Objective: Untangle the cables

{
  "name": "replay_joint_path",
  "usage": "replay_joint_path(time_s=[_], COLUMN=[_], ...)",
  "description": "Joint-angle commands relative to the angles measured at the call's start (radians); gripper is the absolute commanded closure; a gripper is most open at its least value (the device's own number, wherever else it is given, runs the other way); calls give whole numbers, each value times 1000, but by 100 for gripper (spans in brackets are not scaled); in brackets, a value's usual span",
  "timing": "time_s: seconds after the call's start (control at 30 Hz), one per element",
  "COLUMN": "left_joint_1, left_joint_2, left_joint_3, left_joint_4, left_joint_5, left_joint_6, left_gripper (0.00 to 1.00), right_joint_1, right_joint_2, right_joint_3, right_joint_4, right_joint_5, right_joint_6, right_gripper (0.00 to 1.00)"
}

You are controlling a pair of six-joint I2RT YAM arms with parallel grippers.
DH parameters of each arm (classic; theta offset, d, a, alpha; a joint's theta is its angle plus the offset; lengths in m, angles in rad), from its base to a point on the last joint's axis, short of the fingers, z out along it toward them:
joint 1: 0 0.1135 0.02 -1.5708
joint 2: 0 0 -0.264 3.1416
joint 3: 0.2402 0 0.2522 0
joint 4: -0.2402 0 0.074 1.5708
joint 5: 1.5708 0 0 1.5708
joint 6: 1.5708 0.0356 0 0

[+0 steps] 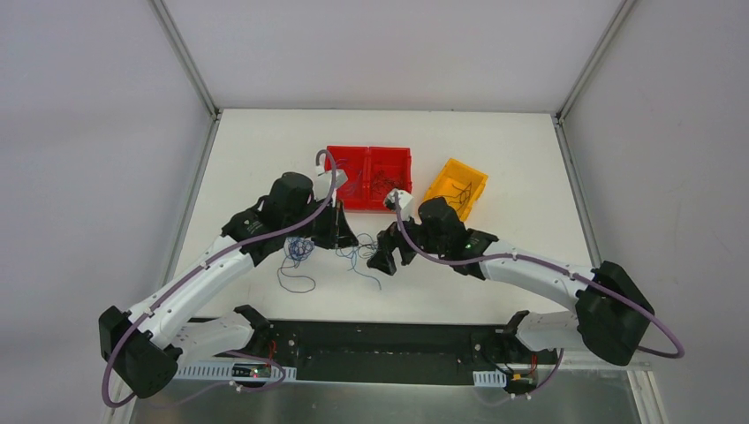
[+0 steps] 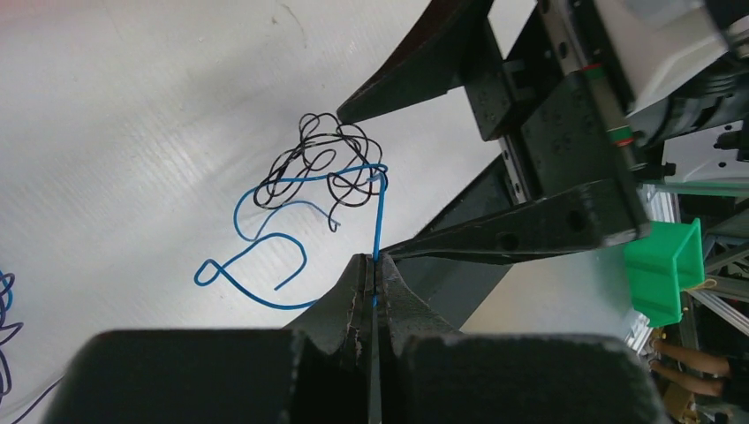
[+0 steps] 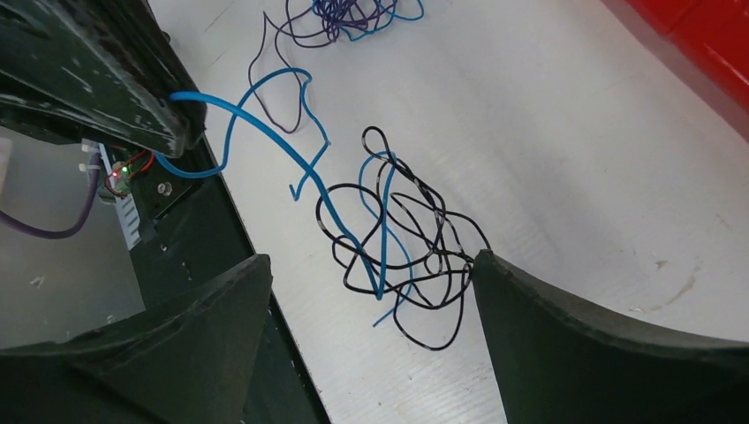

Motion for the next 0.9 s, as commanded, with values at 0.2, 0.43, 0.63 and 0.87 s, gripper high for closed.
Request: replay_joint_path(time_s=[0.2, 0.43, 0.63, 0.87], left_joint_1=[-2, -2, -1, 48], left_joint_2=[-76, -94, -108, -116], left_joint_3=[70, 86, 100, 130], left_joint_4=[32, 23, -118, -386], left_joint_5=[89, 73, -276, -821], left_joint_6=[0, -13, -27, -146], left_gripper=[100, 100, 100, 100], right_joint_1=[70, 73, 73, 21], right_joint_2=[47, 53, 18, -9], right_joint_3=[10, 13, -27, -35], right_joint_4=[85, 91, 77, -10], right_joint_5=[64, 122, 224, 543], right_joint_6=[-99, -87, -39, 106], right_gripper=[18, 71, 100, 100])
